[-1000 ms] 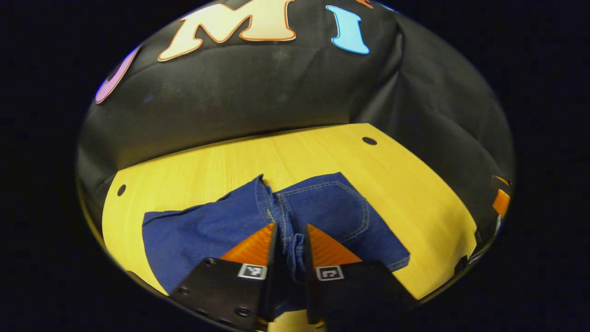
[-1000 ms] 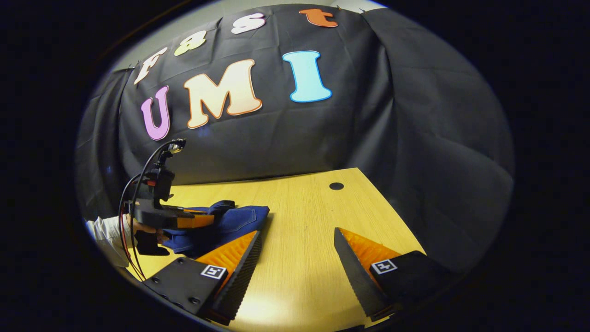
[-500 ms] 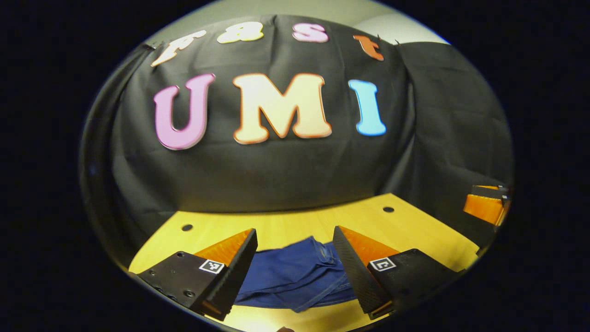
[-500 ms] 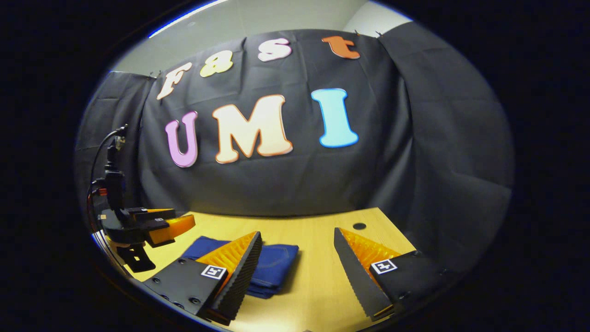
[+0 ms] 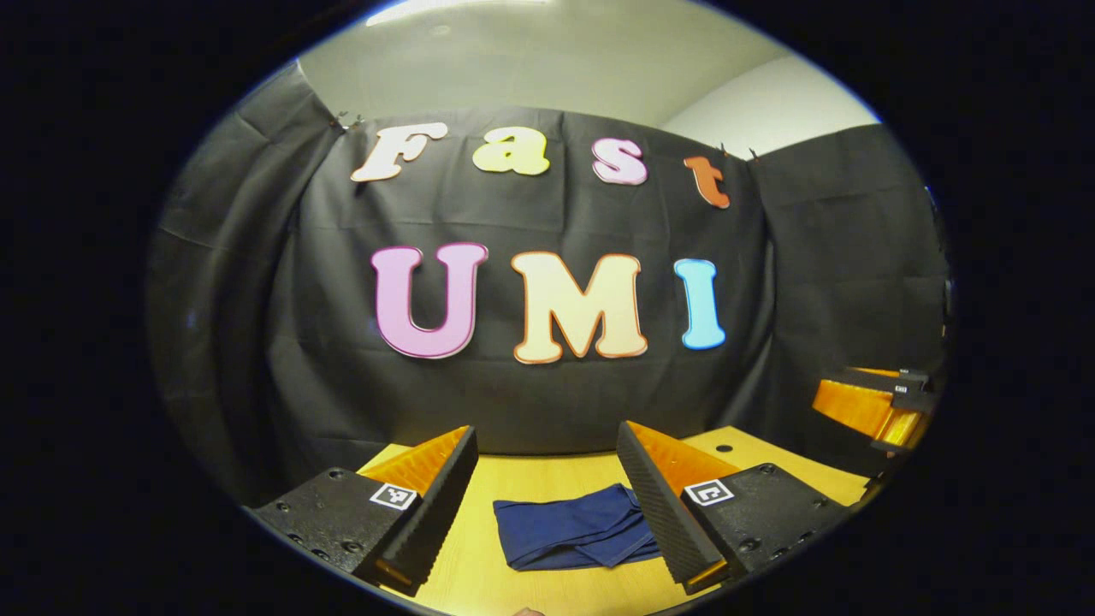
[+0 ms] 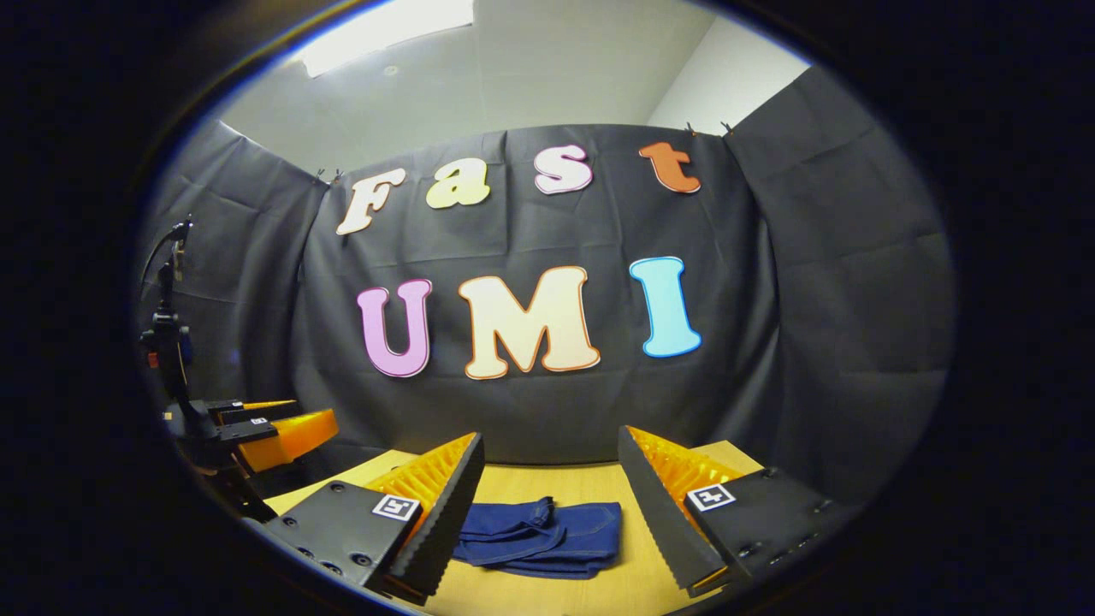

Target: Grasp the waist and the cuffs of the jeans and fold them to make the two legs overlap; first hold the waist and fold one-third of the jeans toward the cuffs, then hold the cuffs and fold the remaining one-third in the same direction to finish folding.

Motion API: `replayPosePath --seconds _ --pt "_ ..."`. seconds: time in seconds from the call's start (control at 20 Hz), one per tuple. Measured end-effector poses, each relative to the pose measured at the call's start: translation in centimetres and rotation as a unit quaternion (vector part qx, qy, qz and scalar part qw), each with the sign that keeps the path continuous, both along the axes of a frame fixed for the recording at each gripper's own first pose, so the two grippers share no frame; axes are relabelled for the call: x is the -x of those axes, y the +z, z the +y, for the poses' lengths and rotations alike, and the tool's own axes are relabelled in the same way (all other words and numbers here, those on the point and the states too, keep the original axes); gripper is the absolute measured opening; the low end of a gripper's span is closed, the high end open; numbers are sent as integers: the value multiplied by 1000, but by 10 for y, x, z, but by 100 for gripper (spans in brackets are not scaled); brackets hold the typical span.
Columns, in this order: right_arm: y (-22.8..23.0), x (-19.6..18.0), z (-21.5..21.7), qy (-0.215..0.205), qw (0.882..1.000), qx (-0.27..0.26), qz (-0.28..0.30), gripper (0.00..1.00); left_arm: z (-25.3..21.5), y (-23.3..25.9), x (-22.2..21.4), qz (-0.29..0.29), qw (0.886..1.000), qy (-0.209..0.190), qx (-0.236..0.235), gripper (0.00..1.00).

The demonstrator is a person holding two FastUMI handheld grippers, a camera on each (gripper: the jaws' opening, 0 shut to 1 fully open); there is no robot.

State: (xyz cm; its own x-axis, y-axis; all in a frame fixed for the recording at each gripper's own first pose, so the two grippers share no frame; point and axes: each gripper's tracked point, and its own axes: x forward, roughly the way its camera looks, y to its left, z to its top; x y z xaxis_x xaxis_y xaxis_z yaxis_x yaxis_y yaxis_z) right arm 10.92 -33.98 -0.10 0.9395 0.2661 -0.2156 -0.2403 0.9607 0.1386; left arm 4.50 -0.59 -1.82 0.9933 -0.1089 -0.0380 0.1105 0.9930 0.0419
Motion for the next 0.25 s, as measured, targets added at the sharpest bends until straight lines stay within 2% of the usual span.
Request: replayPosePath --seconds 0.25 --pt "15 31 18 4 1000 17 -13 97 23 12 20 -10 1000 8 17 94"
